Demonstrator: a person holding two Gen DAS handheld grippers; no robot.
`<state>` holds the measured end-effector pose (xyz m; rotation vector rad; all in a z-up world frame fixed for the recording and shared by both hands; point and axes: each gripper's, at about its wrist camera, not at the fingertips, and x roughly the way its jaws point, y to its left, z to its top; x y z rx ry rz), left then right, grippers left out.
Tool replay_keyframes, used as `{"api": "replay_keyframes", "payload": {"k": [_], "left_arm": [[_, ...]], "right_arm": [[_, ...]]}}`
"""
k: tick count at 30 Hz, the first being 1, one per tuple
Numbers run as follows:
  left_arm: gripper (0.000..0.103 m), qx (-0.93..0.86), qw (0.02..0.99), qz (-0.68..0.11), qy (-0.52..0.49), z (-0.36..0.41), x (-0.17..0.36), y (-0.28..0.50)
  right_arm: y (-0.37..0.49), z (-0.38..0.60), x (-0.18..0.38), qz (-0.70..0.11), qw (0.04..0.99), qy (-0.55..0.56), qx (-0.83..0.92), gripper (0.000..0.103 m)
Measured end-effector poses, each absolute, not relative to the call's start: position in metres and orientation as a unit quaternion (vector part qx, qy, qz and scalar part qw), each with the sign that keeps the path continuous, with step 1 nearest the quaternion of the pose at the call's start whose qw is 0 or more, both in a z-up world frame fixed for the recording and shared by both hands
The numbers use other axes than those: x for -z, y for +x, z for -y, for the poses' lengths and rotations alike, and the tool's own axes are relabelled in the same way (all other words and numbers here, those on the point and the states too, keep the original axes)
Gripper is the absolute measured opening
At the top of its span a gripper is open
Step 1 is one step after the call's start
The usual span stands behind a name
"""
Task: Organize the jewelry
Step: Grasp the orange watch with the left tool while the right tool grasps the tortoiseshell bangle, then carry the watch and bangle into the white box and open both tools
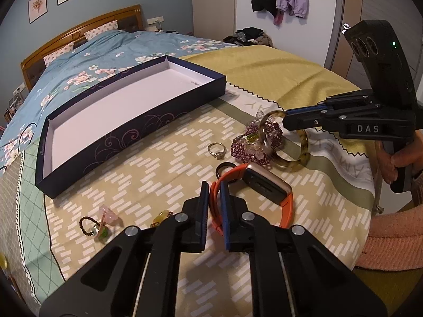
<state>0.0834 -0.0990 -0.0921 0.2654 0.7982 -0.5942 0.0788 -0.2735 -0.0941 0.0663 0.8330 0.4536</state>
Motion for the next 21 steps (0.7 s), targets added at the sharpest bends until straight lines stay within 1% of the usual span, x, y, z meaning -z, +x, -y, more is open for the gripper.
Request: {"api": "replay_keyframes", "payload": {"k": [6,12,17,21], "left_arm": [[0.008,0.274,0.882,-0.374,0.079,0.081,0.078,0.087],[0.008,0.236,0.902,-0.361,0.019,0.048,0.054,0.107],[0.008,0.19,0.919,-0.346,-0.014,0.02,0.033,0.135],[0.008,0.154,0.926,-0.344,-0.034,0.004,0.023,0.164]], "right_arm": [[0.082,0.277,0.076,-0.383,0.894,0.038,-0.23,0.006],[0.102,0.27,0.054,-0.355,0.904,0.027,-0.239,0.006],[0.142,0.253,0.035,-0.335,0.908,0.001,-0.252,0.006],[0.183,0.238,0.029,-0.337,0.905,-0.013,-0.26,0.006]]}}
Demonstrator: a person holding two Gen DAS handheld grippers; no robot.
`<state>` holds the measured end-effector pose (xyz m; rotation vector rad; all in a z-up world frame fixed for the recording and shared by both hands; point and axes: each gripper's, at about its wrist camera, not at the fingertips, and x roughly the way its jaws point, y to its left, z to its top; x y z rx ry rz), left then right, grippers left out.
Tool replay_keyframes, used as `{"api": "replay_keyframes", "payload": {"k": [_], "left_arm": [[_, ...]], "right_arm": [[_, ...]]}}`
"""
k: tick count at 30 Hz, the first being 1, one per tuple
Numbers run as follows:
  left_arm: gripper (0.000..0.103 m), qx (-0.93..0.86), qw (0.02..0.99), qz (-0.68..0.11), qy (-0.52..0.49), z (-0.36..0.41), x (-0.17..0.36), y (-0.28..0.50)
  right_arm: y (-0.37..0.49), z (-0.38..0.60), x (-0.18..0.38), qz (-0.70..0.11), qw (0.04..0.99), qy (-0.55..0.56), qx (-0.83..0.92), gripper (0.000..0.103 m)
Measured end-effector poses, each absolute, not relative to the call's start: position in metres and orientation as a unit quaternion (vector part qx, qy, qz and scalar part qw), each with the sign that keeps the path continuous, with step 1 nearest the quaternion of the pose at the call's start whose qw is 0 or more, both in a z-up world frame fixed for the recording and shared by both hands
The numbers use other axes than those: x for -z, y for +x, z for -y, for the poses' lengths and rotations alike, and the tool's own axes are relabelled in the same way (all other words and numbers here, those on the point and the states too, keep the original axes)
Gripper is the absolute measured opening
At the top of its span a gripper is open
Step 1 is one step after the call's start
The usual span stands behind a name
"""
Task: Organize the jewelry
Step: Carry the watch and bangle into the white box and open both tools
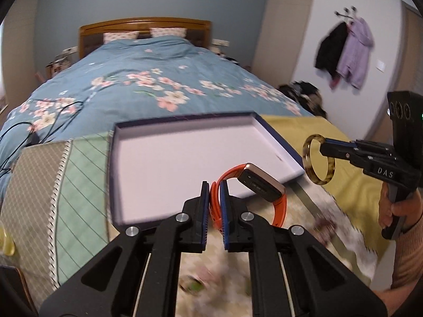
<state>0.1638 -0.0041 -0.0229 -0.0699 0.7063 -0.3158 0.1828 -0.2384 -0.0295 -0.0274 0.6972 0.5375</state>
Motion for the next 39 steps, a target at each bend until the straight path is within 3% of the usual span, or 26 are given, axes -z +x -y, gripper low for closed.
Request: {"api": "replay_keyframes", "payload": {"k": [9,10,11,19,21,23,31,33,35,39], "left_arm": [[0.011,0.088,0.927,-0.36,-0.063,-0.016,0.023,0.24],[0.009,0.084,0.926,-0.363,-0.067,-0.017,0.024,0.25],[0.001,0.083,0.925,-0.365,-0.07,-0.018,0.025,0.257],[0.001,0.075,0.917,-0.386,-0.06,-0.019,0.039,0.297],[0.008,0.078,0.916,-0.392,-0.041,-0.02,0.042,0.298],[0.029,0.087,0.912,-0.4,-0.016,-0.019,0.048,0.298],[0.027,0.101,0.894,-0.433,0.062,-0.012,0.074,0.302],[0.022,0.1,0.889,-0.442,0.066,-0.011,0.079,0.308],[0.007,0.096,0.887,-0.447,0.065,-0.01,0.083,0.313],[0.006,0.081,0.889,-0.45,0.037,-0.013,0.085,0.32]], "right_arm": [[0.262,0.208,0.044,-0.372,0.894,-0.045,-0.245,0.006],[0.271,0.206,0.047,-0.377,0.892,-0.047,-0.243,0.006],[0.276,0.203,0.049,-0.381,0.891,-0.049,-0.243,0.006],[0.309,0.188,0.068,-0.408,0.879,-0.061,-0.239,0.006],[0.309,0.188,0.07,-0.41,0.877,-0.063,-0.242,0.006],[0.31,0.188,0.072,-0.413,0.875,-0.064,-0.244,0.006],[0.314,0.186,0.08,-0.424,0.868,-0.06,-0.25,0.006],[0.314,0.186,0.082,-0.427,0.867,-0.06,-0.251,0.006],[0.317,0.186,0.083,-0.43,0.865,-0.061,-0.25,0.006],[0.322,0.185,0.081,-0.432,0.865,-0.062,-0.247,0.006]]}}
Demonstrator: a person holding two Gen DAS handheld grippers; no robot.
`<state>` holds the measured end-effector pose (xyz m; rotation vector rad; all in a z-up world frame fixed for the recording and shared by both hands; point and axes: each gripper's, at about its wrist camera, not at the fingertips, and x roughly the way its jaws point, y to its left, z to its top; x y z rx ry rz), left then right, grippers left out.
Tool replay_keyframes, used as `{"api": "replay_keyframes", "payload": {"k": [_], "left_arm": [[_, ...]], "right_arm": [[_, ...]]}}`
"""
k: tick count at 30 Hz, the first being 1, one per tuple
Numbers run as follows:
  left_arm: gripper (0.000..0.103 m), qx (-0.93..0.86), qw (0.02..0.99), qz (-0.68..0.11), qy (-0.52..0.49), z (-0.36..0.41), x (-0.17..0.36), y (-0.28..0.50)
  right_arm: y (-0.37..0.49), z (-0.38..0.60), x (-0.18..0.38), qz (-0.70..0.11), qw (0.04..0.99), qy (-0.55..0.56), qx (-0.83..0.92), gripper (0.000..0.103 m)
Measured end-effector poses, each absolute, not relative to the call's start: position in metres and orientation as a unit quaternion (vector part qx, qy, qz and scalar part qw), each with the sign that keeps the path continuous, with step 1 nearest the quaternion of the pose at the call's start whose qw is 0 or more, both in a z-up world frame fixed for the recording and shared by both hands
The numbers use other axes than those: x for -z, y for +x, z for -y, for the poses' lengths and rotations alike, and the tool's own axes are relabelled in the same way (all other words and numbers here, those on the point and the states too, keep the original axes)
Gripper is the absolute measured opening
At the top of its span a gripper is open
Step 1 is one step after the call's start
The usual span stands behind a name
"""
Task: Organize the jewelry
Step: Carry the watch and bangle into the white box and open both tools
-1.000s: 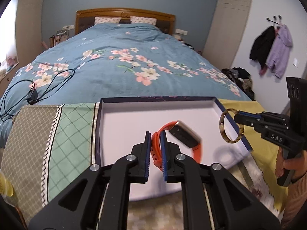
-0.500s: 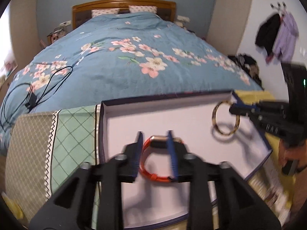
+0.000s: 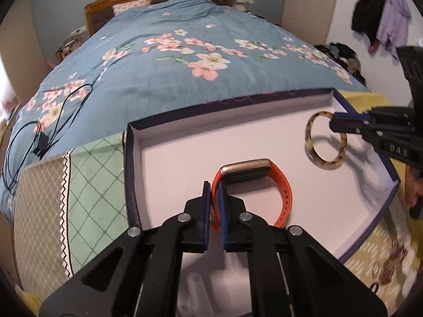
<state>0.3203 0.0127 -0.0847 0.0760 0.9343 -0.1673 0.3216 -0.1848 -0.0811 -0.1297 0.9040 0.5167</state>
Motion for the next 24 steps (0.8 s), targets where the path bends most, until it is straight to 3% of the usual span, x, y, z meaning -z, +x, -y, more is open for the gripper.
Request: {"api": "replay_keyframes", "payload": {"k": [8,19,21,23,24], "left_arm": [[0.006,0.055,0.885,-0.46,-0.035,-0.016,0.083,0.348],[0.007,0.039,0.882,-0.467,-0.052,-0.008,0.082,0.376],[0.011,0.035,0.877,-0.475,-0.062,-0.01,0.085,0.378],[0.028,0.032,0.882,-0.465,-0.064,-0.013,0.082,0.375],[0.031,0.031,0.886,-0.459,-0.065,-0.015,0.079,0.372]], "right_arm": [[0.34,0.18,0.081,-0.443,0.862,-0.065,-0.236,0.006],[0.359,0.174,0.087,-0.46,0.86,-0.057,-0.212,0.008],[0.355,0.178,0.081,-0.445,0.87,-0.051,-0.205,0.018],[0.348,0.182,0.073,-0.431,0.876,-0.042,-0.213,0.026],[0.342,0.184,0.068,-0.422,0.879,-0.041,-0.217,0.028]]}}
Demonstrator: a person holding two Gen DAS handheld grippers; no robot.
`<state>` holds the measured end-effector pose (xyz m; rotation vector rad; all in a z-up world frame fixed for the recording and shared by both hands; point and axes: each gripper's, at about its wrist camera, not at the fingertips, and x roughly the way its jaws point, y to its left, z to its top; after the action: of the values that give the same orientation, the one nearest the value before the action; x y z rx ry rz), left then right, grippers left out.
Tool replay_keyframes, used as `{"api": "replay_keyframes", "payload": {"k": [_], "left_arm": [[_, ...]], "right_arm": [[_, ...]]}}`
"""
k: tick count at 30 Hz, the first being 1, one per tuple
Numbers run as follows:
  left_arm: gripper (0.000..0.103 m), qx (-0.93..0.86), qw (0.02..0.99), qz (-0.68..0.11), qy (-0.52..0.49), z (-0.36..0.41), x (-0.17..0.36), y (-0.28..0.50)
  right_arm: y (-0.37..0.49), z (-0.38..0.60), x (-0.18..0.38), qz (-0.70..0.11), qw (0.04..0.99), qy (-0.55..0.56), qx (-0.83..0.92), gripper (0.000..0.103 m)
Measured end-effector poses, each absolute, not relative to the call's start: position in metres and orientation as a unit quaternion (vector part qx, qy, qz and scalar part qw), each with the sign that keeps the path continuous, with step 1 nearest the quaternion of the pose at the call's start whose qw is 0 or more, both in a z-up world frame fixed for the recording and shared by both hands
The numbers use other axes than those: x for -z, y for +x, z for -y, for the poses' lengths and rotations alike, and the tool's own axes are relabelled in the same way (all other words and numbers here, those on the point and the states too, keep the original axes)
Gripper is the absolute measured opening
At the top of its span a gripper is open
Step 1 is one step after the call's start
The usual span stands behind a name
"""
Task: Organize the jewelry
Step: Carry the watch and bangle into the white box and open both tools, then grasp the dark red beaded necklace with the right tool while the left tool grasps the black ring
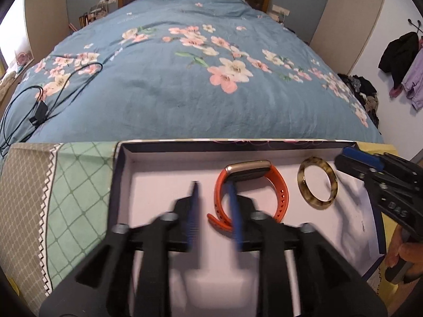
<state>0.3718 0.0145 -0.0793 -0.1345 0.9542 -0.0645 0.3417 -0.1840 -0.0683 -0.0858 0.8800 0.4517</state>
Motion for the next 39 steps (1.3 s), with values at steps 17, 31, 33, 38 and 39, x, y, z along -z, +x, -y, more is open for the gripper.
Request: {"api": "replay_keyframes", "payload": {"k": [17,31,33,38,39], "left_arm": [[0.066,0.082,0.942,-0.322,-0.046,-0.038,0.02,0.202],[0.067,0.118,0.94,-0.314,-0.059,-0.031,0.047,0.117],[0.067,0.119,0.941,-0.312,-0.059,-0.031,0.049,0.113],[0.068,0.128,0.938,-0.315,-0.059,-0.028,0.052,0.104],[0.068,0.129,0.937,-0.318,-0.059,-0.027,0.053,0.103]], "right_arm": [[0.176,0.229,0.045,-0.362,0.88,-0.048,-0.304,0.049],[0.102,0.262,0.086,-0.42,0.866,-0.005,-0.271,0.023],[0.103,0.266,0.092,-0.428,0.864,0.012,-0.263,0.023],[0.106,0.269,0.104,-0.44,0.86,0.037,-0.258,0.022],[0.107,0.268,0.105,-0.441,0.86,0.035,-0.255,0.021]]}}
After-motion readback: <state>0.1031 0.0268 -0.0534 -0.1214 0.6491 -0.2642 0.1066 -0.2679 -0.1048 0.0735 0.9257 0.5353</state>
